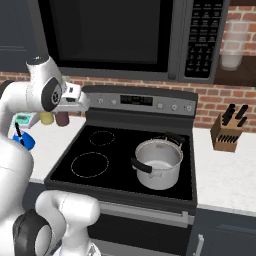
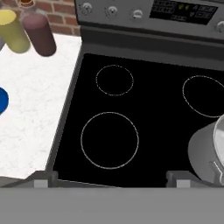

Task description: Pick the kettle from the counter and place it on a stove burner. Then turn the burner on.

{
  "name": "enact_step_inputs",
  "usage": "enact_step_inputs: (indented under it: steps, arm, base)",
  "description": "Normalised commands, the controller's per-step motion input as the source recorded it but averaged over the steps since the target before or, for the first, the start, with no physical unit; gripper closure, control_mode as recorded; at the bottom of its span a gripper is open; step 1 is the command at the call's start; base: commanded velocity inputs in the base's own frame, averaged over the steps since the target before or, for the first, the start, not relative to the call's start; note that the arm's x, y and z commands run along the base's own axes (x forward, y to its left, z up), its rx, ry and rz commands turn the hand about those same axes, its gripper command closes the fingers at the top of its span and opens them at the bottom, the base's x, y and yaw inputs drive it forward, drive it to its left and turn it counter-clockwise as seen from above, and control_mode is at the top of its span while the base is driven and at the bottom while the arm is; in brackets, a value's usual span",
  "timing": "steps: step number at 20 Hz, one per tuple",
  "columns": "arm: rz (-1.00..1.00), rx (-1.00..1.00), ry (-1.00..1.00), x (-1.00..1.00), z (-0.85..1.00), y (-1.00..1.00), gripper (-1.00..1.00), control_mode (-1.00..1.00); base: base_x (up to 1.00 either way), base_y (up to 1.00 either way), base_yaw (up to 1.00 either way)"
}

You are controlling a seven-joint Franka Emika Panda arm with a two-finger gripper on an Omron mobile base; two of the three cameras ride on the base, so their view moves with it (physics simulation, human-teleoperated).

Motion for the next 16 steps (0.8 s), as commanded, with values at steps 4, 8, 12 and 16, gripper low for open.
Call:
enact_step_inputs:
  steps: [4,8,12,16]
  arm:
    - [0.16,-0.09,-0.23,-0.24,-0.02,1.00,-1.00,-1.00]
    - [0.20,-0.09,-0.20,-0.39,-0.14,1.00,-1.00,-1.00]
    - [0.21,-0.09,-0.12,-0.41,-0.06,1.00,-1.00,-1.00]
    - [0.23,-0.02,-0.01,-0.38,-0.02,1.00,-1.00,-1.00]
  base:
    - [0.00,0.00,0.00]
    - [0.00,0.00,0.00]
    - [0.00,0.00,0.00]
    - [0.00,0.00,0.00]
